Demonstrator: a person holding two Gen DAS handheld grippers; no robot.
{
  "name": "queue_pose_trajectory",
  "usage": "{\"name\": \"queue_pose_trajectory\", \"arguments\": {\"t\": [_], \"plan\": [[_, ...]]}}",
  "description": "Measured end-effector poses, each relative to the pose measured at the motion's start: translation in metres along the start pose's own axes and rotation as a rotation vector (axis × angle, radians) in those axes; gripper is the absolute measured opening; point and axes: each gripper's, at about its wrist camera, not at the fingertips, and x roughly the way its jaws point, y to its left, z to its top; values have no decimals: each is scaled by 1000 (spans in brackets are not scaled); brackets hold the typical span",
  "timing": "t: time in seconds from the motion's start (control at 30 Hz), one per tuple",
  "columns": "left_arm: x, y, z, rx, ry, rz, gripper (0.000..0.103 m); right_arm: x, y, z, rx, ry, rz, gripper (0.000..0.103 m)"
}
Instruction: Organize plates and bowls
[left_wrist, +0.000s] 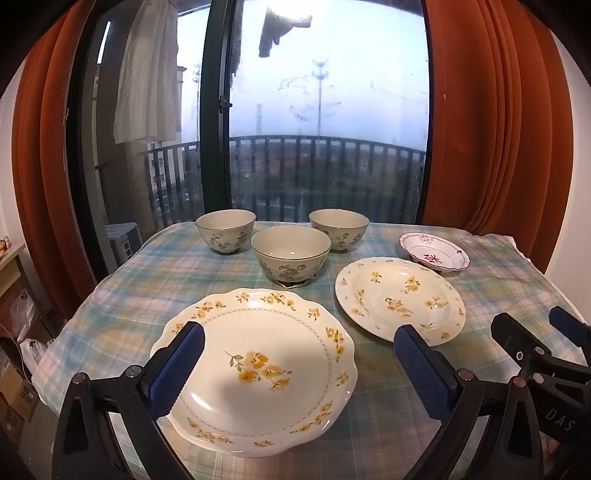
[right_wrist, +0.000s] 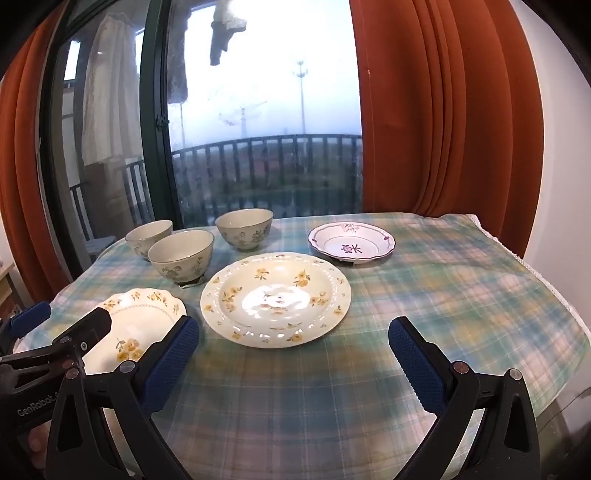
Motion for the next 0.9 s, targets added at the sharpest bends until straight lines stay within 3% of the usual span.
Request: {"name": "queue_pose_trajectory", "arguments": {"t": [0.9], "plan": [[9, -6, 2, 31, 27, 10, 101, 7, -1, 0, 16, 37, 7, 103]]}}
